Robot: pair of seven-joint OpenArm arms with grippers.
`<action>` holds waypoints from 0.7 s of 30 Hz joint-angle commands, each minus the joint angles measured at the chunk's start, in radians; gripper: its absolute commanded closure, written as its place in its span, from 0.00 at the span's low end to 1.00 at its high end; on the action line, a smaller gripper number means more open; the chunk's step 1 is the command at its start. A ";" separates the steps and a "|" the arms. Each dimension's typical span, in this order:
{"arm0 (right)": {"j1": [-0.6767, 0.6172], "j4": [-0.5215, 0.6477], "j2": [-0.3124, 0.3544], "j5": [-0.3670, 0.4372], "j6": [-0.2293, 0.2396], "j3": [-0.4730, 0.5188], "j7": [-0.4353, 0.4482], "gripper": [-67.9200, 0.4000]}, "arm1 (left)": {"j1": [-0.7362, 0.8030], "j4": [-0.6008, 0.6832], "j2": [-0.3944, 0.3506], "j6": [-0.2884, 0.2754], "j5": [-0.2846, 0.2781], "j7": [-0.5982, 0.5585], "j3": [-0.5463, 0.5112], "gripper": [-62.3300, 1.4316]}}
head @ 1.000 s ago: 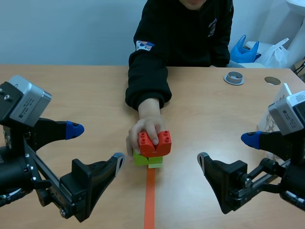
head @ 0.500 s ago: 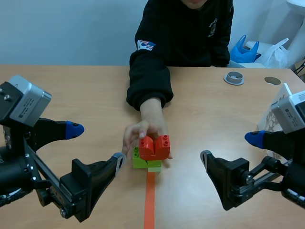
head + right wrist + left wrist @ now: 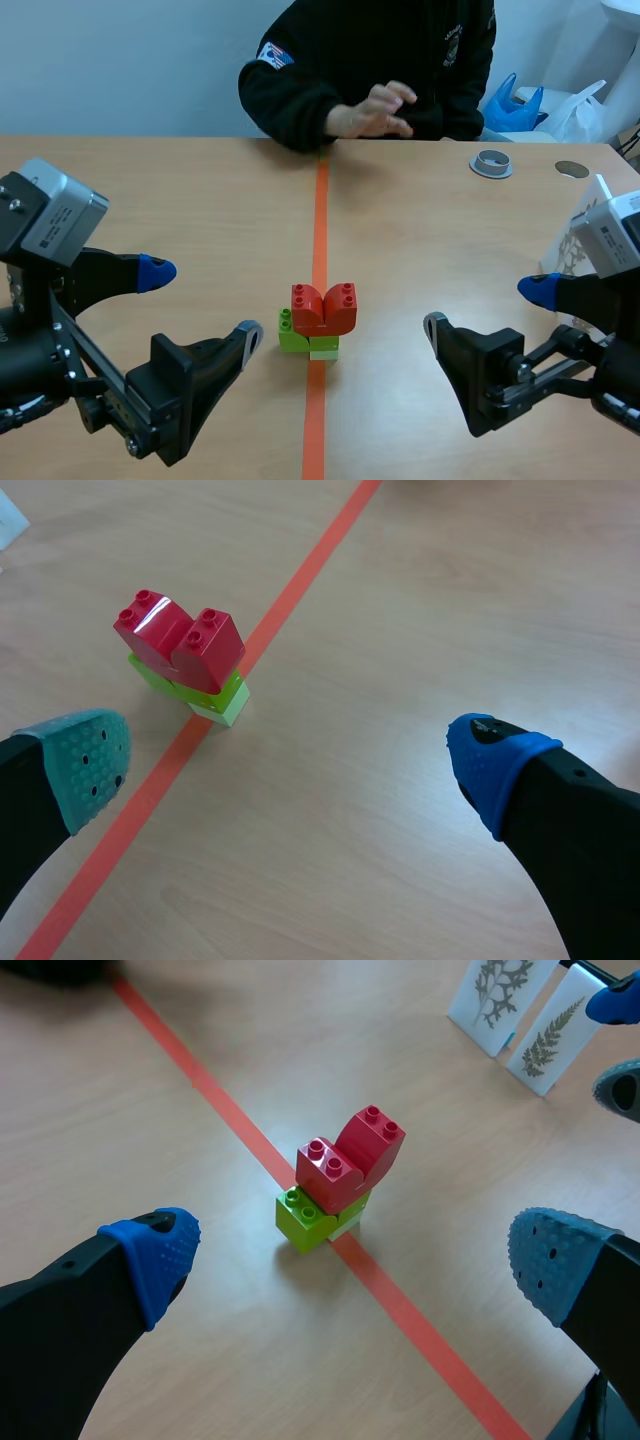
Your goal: Sort the leaf by its shape. The table is split by an orange tape line. A compound leaf with several leaflets goes to the left side, a simple leaf with one blade goes to the right side. Return to the home posture when a red brick is placed on the table.
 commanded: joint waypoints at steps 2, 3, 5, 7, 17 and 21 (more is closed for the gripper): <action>0.014 0.021 0.002 0.010 0.002 0.008 0.019 0.00 | 0.005 0.003 -0.003 -0.006 -0.006 -0.017 -0.006 0.00; 0.014 0.021 0.002 0.010 0.002 0.008 0.019 0.00 | 0.005 0.003 -0.003 -0.006 -0.006 -0.017 -0.006 0.00; 0.014 0.021 0.002 0.010 -0.002 0.008 0.019 0.00 | 0.005 0.003 -0.003 -0.006 -0.006 -0.017 -0.006 0.00; 0.014 0.021 0.002 0.010 -0.002 0.008 0.019 0.00 | 0.005 0.003 -0.003 -0.006 -0.006 -0.017 -0.006 0.00; 0.014 0.021 0.002 0.010 -0.002 0.008 0.019 0.00 | 0.005 0.003 -0.003 -0.006 -0.006 -0.017 -0.006 0.00; 0.014 0.021 0.002 0.010 -0.006 0.008 0.018 0.00 | 0.005 0.003 -0.003 -0.006 -0.006 -0.017 -0.006 0.00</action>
